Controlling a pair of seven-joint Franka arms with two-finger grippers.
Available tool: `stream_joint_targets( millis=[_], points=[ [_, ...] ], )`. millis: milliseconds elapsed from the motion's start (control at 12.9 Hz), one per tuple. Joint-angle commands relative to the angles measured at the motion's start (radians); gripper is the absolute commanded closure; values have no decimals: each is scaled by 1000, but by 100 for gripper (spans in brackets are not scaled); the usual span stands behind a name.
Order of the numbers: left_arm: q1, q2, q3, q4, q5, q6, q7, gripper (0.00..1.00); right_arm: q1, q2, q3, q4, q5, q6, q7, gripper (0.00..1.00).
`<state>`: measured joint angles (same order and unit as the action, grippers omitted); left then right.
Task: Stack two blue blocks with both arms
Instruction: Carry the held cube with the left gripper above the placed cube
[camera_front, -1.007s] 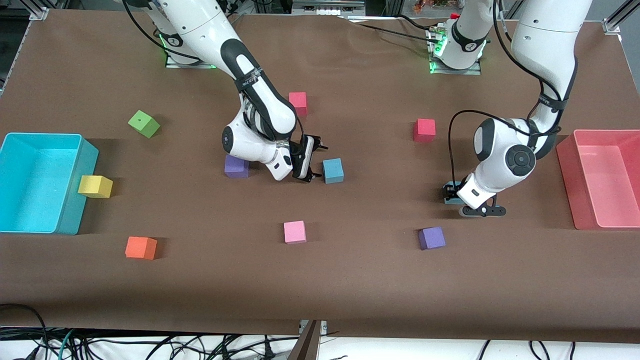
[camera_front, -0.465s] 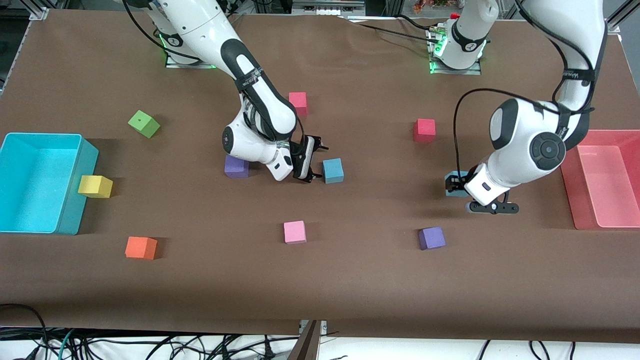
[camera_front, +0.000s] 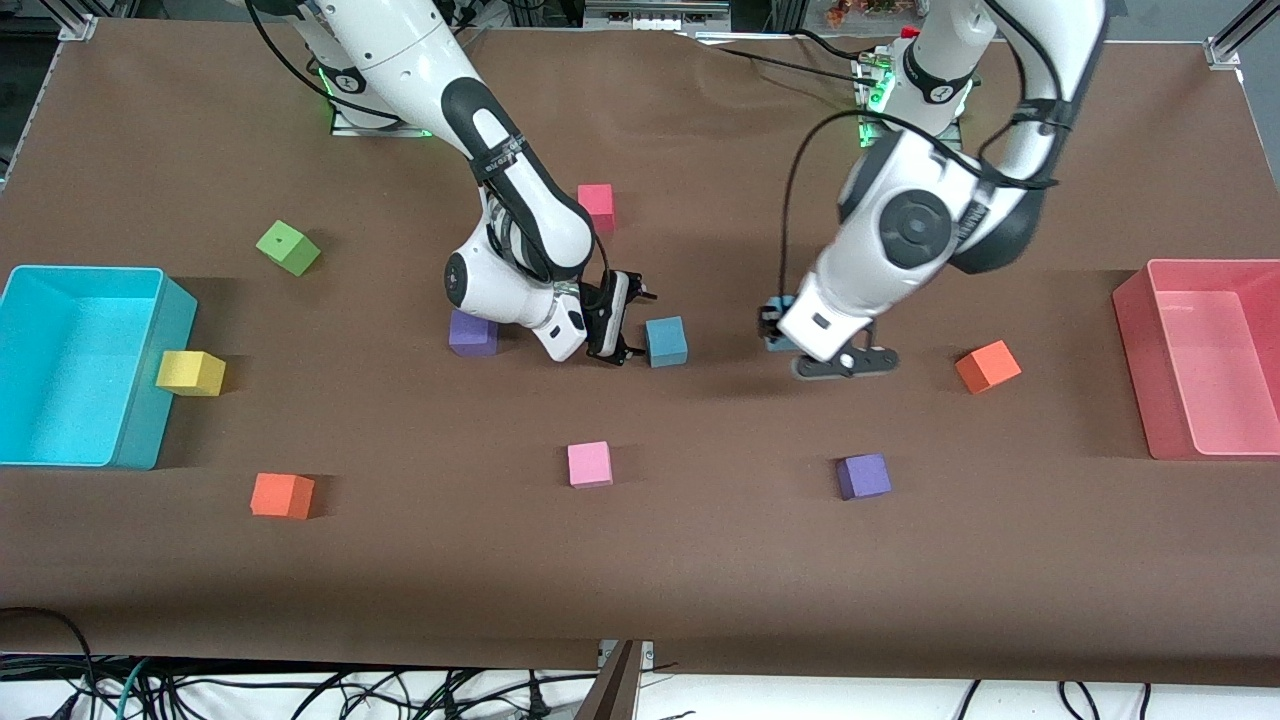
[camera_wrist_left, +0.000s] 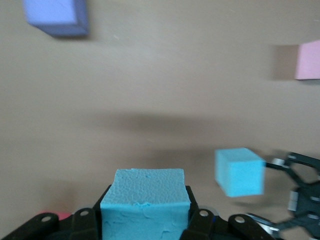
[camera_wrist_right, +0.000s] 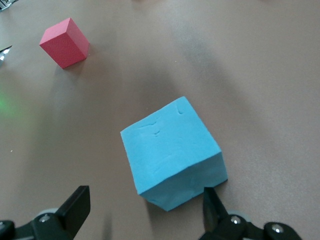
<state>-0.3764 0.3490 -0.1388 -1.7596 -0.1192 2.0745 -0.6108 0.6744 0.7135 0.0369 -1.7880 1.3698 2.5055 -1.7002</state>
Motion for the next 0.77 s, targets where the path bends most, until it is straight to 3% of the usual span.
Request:
stream_joint_targets(
  millis=[0,697],
  points=[
    [-83,100,2,132,-7,-33,-155,100,2,4,4,7,28,12,-29,0],
    [-220,301,13,282,-10,-10,-339,100,-1,6,4,1,28,10,-50,0]
  ],
)
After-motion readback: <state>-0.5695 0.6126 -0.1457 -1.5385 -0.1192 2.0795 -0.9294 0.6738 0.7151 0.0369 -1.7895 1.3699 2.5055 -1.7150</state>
